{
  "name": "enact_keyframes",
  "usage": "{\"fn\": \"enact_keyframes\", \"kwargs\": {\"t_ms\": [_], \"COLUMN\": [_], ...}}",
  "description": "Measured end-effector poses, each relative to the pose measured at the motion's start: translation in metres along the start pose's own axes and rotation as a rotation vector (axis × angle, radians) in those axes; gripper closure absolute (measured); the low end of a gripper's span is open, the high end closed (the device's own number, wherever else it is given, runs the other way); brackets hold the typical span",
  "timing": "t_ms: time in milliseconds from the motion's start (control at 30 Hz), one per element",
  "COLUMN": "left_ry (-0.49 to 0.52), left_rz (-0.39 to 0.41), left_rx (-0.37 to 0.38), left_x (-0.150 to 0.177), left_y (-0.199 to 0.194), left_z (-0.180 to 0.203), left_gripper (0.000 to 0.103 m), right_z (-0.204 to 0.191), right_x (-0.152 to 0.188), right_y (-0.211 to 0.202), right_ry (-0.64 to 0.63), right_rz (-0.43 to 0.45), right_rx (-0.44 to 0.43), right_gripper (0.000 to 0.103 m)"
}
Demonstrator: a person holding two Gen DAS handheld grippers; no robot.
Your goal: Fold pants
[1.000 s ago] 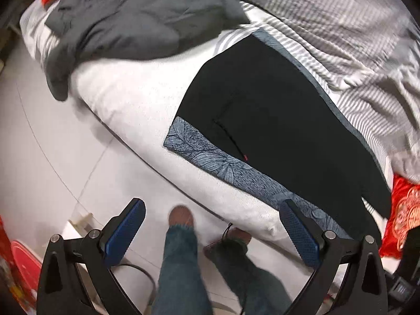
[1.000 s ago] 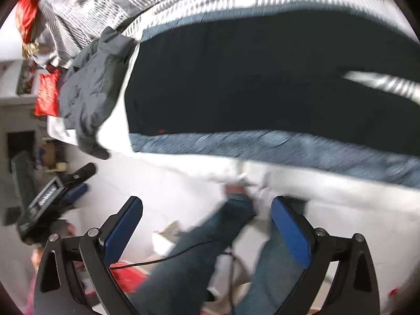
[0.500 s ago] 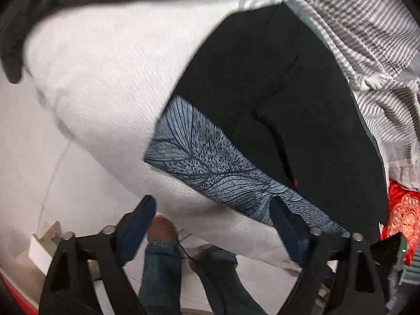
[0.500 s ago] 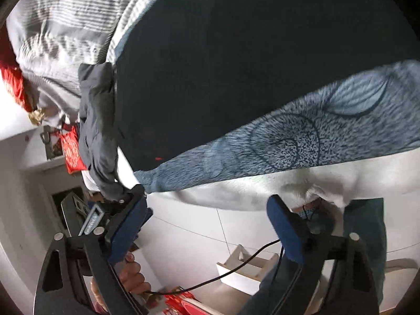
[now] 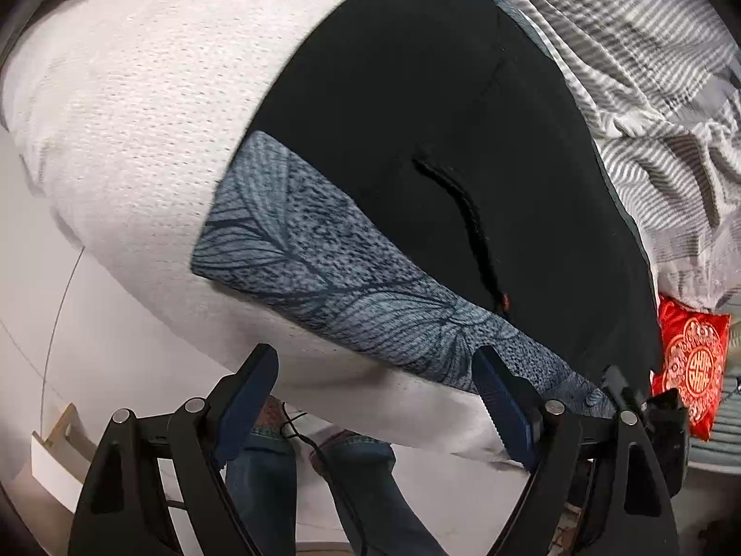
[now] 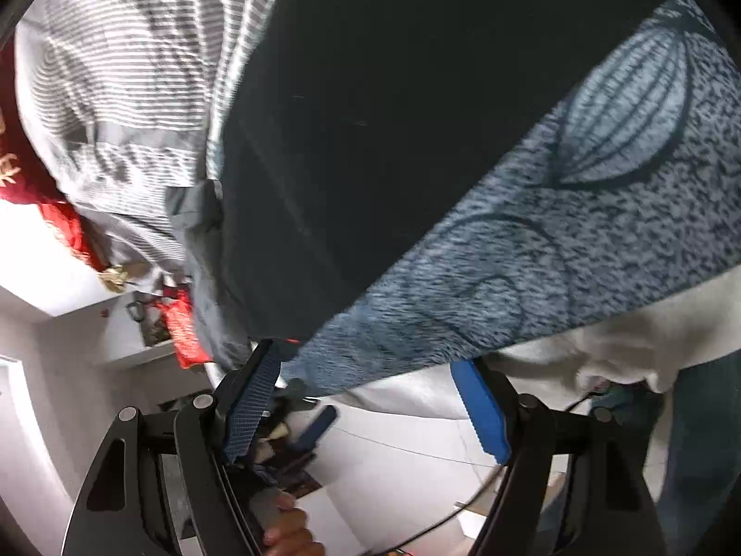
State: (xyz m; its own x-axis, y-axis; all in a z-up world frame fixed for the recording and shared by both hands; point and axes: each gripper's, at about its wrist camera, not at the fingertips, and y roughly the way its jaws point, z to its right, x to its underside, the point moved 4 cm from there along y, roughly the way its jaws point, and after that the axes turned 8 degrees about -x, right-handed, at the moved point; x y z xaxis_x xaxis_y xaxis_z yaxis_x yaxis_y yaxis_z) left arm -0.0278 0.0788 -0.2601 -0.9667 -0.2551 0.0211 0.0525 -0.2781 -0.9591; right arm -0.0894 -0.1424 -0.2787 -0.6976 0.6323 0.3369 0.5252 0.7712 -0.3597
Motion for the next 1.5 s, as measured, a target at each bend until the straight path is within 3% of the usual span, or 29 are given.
{"fn": "enact_keyframes", "kwargs": {"t_ms": [100, 133, 200, 233, 267, 667, 733, 800, 833, 900, 1200, 1333, 1500], "left_ry": [0.012, 0.012, 0.000, -0.004, -0.010, -0.116, -0.141, -0.153, -0.154, -0.125, 0.063, 0.108, 0.156], "left_rz": [-0.010, -0.015, -0.026, -0.026, -0.023, 0.006, 0.031, 0.039, 0.052, 0.079, 0.188, 0.188, 0.199], "left_rx": [0.011, 0.014, 0.032, 0.042, 0.057, 0.180, 0.173, 0.196, 0.190, 0.149, 0.077, 0.052, -0.013], "left_x": [0.001, 0.002, 0.002, 0.003, 0.001, -0.015, -0.022, -0.027, -0.029, -0.030, -0.050, -0.078, -0.119], "left_y": [0.004, 0.004, 0.006, 0.006, 0.005, 0.000, -0.001, -0.003, -0.005, -0.011, -0.072, -0.082, -0.075], "left_z": [0.004, 0.002, 0.003, 0.002, 0.004, 0.006, 0.003, 0.003, 0.002, 0.002, 0.048, 0.076, 0.113], "left_gripper": [0.015, 0.015, 0.015, 0.015, 0.015, 0.015, 0.029, 0.052, 0.056, 0.074, 0.074, 0.074, 0.074], "right_z": [0.002, 0.002, -0.001, -0.004, -0.006, -0.036, -0.039, -0.042, -0.043, -0.048, -0.106, -0.127, -0.150], "right_x": [-0.003, -0.004, -0.006, -0.005, -0.005, -0.002, -0.002, -0.003, -0.003, -0.005, -0.026, -0.051, -0.108], "right_y": [0.004, 0.010, 0.020, 0.023, 0.022, 0.009, 0.010, 0.012, 0.013, 0.016, -0.003, -0.006, -0.002], "right_ry": [0.031, 0.043, 0.065, 0.068, 0.062, 0.029, 0.019, 0.006, 0.002, -0.008, -0.102, -0.103, -0.098], "right_rz": [0.009, 0.003, -0.018, -0.025, -0.024, -0.043, -0.049, -0.054, -0.055, -0.056, -0.115, -0.159, -0.210], "right_rx": [-0.037, -0.043, -0.071, -0.071, -0.064, -0.116, -0.102, -0.079, -0.068, -0.049, 0.004, 0.025, 0.030], "right_gripper": [0.030, 0.036, 0.065, 0.086, 0.091, 0.091, 0.091, 0.091, 0.091, 0.091, 0.091, 0.091, 0.091]}}
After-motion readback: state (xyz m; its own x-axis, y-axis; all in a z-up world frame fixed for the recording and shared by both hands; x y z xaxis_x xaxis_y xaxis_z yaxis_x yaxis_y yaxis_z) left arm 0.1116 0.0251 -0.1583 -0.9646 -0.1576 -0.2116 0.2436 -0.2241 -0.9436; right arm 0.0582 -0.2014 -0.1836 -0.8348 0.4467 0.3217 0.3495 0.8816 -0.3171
